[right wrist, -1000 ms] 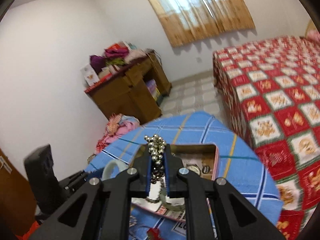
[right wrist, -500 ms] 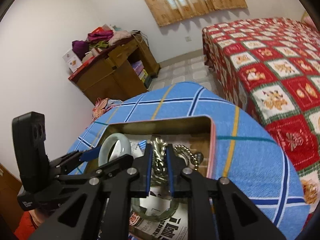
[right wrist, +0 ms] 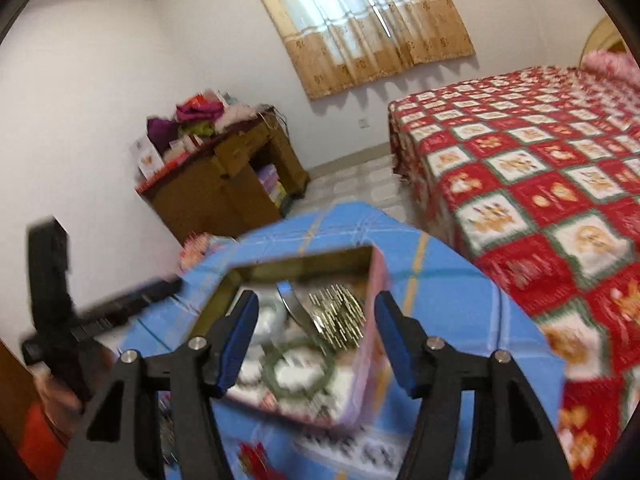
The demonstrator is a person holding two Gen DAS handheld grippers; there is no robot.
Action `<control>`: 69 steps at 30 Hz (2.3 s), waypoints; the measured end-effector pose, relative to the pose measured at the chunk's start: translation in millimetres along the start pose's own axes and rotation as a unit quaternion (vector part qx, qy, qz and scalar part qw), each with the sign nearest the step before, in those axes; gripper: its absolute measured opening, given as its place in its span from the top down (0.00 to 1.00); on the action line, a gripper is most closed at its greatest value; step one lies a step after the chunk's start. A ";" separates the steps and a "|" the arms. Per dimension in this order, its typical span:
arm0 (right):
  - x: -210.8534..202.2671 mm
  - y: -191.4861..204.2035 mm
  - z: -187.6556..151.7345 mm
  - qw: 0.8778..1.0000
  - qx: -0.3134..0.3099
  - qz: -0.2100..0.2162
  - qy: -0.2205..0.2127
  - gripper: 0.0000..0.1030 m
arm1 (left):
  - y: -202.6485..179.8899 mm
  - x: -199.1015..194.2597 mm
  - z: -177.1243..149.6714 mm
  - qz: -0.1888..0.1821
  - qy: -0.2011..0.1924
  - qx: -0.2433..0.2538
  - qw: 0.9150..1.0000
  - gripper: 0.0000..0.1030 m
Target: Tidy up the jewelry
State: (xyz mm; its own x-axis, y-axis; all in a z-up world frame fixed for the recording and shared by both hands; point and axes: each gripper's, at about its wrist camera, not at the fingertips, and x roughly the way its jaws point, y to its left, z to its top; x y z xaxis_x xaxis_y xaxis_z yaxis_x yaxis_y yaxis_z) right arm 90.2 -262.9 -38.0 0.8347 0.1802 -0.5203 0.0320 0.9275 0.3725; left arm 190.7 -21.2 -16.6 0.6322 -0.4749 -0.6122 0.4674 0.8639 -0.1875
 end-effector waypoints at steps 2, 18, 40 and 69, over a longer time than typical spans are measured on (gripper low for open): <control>-5.2 -1.1 -13.7 1.000 -0.001 -0.012 0.014 0.38 | 7.4 -9.4 -8.9 0.012 -0.005 -0.009 1.000 0.26; -28.4 27.0 -62.0 0.997 -0.022 -0.012 0.078 0.60 | 16.4 -62.9 -76.4 0.057 0.005 -0.038 0.998 0.26; -43.3 54.9 -95.1 0.991 -0.045 -0.011 0.122 0.60 | -4.3 -83.3 -134.6 0.069 0.044 -0.003 0.997 0.26; -18.3 49.1 -90.7 0.983 -0.089 -0.035 0.157 0.87 | 7.4 -82.3 -135.3 0.072 0.055 -0.039 0.995 0.26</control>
State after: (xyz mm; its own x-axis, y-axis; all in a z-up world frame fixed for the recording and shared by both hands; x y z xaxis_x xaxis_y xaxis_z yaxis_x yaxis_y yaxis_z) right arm 26.7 -191.0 -79.9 0.6216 0.1809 -0.7621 -0.0379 0.9788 0.2014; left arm 58.5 46.9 -71.5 0.6154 -0.3279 -0.7168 0.3253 0.9340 -0.1480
